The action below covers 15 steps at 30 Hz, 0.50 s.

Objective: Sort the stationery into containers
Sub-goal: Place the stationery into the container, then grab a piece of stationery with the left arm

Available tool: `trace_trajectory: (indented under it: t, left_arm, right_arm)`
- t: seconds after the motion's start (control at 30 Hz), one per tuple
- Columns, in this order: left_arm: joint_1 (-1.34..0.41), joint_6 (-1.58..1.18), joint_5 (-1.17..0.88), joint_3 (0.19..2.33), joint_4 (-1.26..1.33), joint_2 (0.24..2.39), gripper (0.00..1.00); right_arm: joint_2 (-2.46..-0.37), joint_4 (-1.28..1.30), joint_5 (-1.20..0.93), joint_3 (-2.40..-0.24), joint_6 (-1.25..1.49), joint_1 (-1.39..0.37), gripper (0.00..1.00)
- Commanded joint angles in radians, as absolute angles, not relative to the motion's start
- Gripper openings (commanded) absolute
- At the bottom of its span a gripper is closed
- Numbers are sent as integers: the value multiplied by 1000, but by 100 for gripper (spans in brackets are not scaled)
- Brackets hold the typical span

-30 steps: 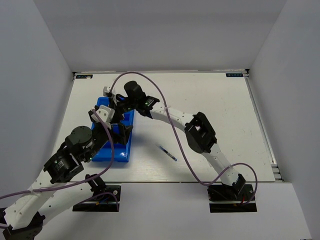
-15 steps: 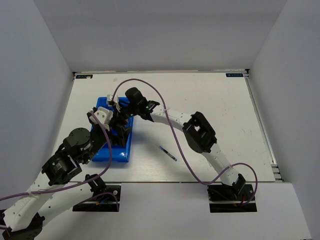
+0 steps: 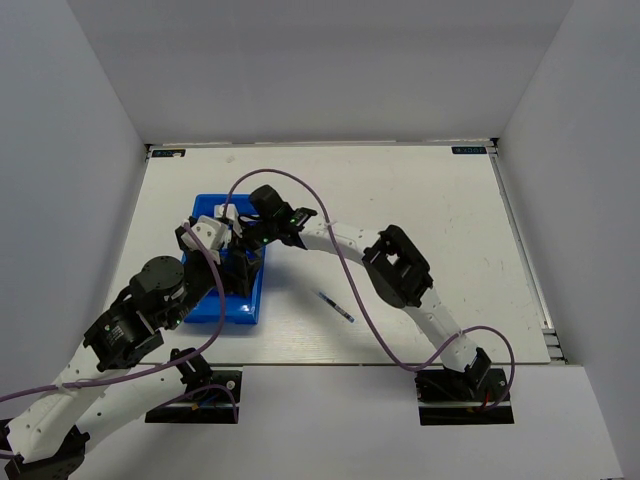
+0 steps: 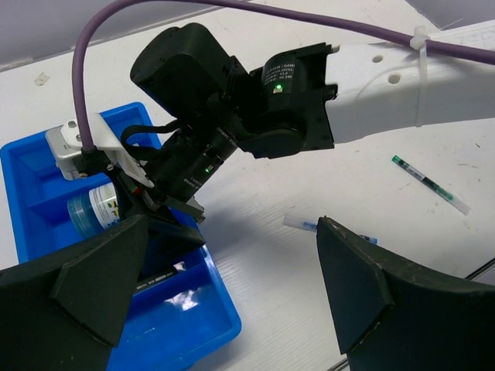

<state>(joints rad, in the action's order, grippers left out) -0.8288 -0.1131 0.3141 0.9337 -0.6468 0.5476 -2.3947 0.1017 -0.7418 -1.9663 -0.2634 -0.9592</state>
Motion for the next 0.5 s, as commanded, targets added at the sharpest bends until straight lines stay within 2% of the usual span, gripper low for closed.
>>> trace_trajectory:
  t: [0.0,0.07,0.17,0.2,0.27,0.3,0.33,0.4,0.43,0.47]
  left_arm:
    - [-831,-133,319,951,-670,543,100]
    - [-833,-140,316,962,-672,541,100]
    - [-833,-138,301,979,-678,546,100]
    - [-831,-140,275,983,-677,549,98]
    - [-833,-121,244,986,-678,558,89]
    - [-833,-114,210,983,-670,574,80]
    - [-831,-100,172,979,-663,577,50]
    - [-833,-94,134,957,-632,603,15]
    - [-831,-101,126,951,-629,624,0]
    - [-831,-116,124,954,-640,640,0]
  right_arm:
    - [-2299,117,-738,-1993,-285,-965,67]
    - [-2267,137,-724,-2008,-269,-962,67]
    - [-2212,158,-680,-2019,-224,-956,56]
    - [-2191,191,-660,-2022,-218,-951,29]
    - [-2169,270,-546,-2063,-184,-948,0]
    - [-2133,322,-517,-2068,-187,-945,0]
    - [-2119,372,-395,-2066,-180,-940,0]
    - [-2055,443,-287,-2033,-169,-933,0]
    - [-2042,474,-135,-2008,-176,-928,0]
    - [-2001,486,-94,-1956,-182,-917,0]
